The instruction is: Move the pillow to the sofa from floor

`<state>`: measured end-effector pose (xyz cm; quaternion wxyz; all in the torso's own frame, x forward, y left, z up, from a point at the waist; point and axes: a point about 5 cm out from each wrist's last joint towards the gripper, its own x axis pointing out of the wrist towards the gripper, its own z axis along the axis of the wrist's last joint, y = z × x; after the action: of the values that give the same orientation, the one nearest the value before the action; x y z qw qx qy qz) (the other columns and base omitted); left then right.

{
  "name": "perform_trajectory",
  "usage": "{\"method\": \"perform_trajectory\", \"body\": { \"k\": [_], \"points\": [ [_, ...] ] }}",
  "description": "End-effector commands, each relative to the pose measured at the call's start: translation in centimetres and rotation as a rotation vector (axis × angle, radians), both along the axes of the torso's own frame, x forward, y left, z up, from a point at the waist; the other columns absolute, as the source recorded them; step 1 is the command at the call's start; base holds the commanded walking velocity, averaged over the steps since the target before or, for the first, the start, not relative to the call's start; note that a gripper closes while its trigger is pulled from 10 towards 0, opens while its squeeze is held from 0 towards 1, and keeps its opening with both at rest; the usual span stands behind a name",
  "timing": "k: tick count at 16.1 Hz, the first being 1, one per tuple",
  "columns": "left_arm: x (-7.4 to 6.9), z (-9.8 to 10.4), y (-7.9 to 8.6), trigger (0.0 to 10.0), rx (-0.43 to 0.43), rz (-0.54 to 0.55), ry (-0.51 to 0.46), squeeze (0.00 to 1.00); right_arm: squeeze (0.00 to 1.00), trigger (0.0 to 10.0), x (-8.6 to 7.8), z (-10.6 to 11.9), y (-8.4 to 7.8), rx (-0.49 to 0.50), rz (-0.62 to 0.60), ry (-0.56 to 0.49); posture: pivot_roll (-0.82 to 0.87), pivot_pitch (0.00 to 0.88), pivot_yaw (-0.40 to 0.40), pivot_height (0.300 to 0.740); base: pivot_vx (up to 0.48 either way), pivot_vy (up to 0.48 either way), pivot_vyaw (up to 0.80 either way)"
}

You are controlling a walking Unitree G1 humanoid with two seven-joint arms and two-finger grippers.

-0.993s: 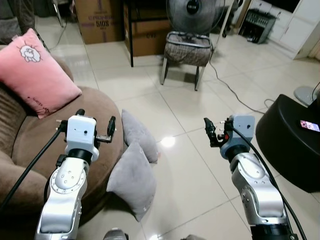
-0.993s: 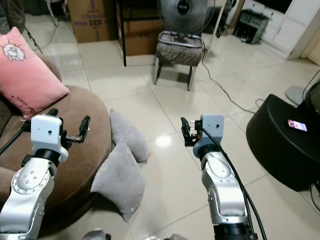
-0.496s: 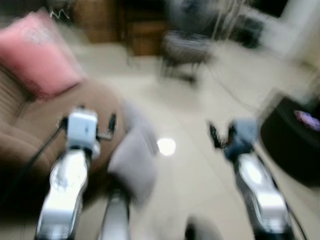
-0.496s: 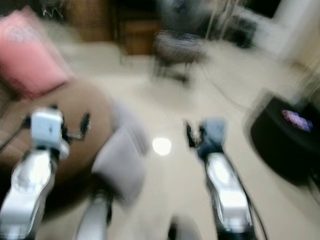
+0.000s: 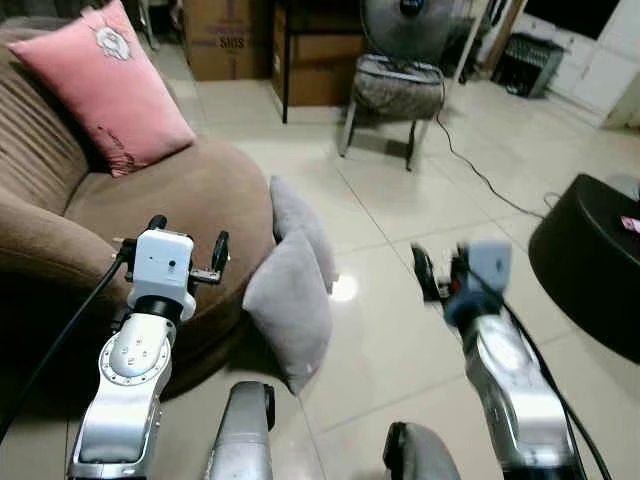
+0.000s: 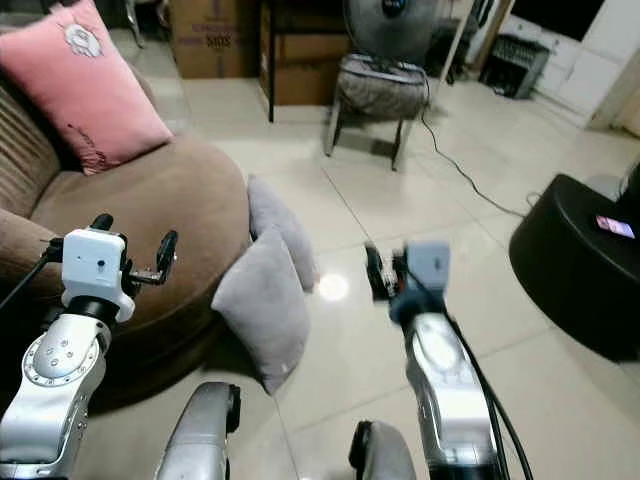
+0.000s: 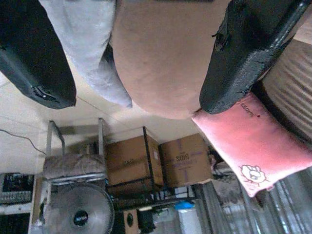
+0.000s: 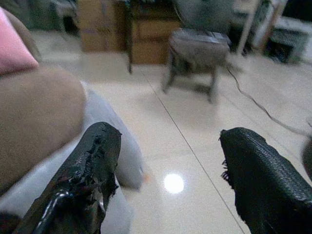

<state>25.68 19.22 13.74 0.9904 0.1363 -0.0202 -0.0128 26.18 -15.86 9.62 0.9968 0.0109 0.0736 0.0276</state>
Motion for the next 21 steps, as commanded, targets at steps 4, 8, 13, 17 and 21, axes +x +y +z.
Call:
{"method": "perform_trajectory", "body": {
  "k": [4, 8, 13, 17, 21],
  "points": [
    [0.6, 0.1, -0.4, 10.0, 0.009, -0.028, -0.008, 0.0, 0.0, 10.0, -3.9, -1.6, 0.0, -0.008, -0.018, 0.046, 0.1, 0.0, -0.059, 0.625, 0.0, 0.0, 0.0],
    [0.7, -0.2, -0.4, 10.0, -0.003, -0.054, 0.003, 0.0, 0.0, 10.0, -2.6, -1.1, -0.3, 0.024, -0.066, 0.007, 0.1, 0.0, -0.052, 0.625, 0.302, 0.0, 0.0],
    [0.0, -1.2, 0.2, 10.0, 0.002, -0.063, 0.043, 0.0, 0.0, 10.0, -1.6, -0.6, -0.5, -0.043, -0.008, -0.034, 0.13, 0.0, -0.075, 0.625, 0.345, 0.0, 0.16],
    [-0.8, -2.2, 0.8, 10.0, 0.018, -0.07, 0.091, 0.0, 0.0, 10.0, -1.6, -0.7, -0.4, -0.042, 0.005, -0.067, 0.14, 0.0, -0.082, 0.625, 0.354, 0.0, 0.2],
    [-0.9, -2.2, 0.7, 10.0, 0.021, -0.099, 0.099, 0.0, 0.0, 10.0, -1.7, -0.5, 0.0, 0.014, 0.005, -0.102, 0.13, 0.0, -0.068, 0.625, 0.347, 0.0, 0.0]
  ]
}}
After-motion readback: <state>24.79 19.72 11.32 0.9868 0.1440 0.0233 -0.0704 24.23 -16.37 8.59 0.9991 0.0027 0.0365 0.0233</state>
